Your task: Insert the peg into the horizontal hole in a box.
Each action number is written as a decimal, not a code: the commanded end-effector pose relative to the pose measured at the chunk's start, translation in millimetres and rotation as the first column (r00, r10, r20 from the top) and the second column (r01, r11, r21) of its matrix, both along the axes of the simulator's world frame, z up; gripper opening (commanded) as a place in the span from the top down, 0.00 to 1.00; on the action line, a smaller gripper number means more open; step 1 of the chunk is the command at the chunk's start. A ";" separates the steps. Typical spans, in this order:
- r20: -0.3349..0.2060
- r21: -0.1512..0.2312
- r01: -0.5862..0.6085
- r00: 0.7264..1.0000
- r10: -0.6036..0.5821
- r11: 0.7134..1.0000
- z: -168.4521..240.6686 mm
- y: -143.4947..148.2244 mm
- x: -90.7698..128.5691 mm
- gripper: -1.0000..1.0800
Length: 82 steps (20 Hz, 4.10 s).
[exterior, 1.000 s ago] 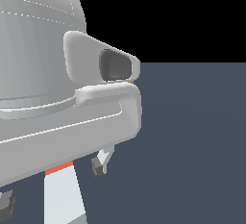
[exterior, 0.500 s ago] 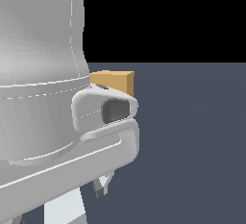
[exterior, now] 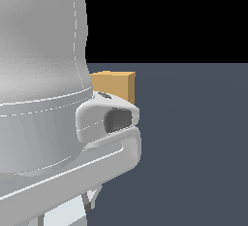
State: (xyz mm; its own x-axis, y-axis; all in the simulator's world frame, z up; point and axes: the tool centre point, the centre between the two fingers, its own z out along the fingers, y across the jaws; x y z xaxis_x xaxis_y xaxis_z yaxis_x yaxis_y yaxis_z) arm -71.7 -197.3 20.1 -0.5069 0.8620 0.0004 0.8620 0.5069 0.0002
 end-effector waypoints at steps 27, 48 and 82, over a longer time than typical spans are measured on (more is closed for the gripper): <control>0.000 0.000 0.256 0.967 -0.256 0.967 10.5 63.9 -33.6 1.00; 0.000 0.000 0.598 0.801 -0.598 0.801 26.3 171.5 -46.9 1.00; -0.001 0.000 0.709 0.705 -0.709 0.705 32.5 218.5 -35.0 1.00</control>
State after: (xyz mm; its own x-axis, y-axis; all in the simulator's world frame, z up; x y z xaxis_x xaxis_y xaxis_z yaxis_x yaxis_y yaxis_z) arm -107.9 18.3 51.8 0.2543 0.9671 -0.0002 0.9671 -0.2543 -0.0026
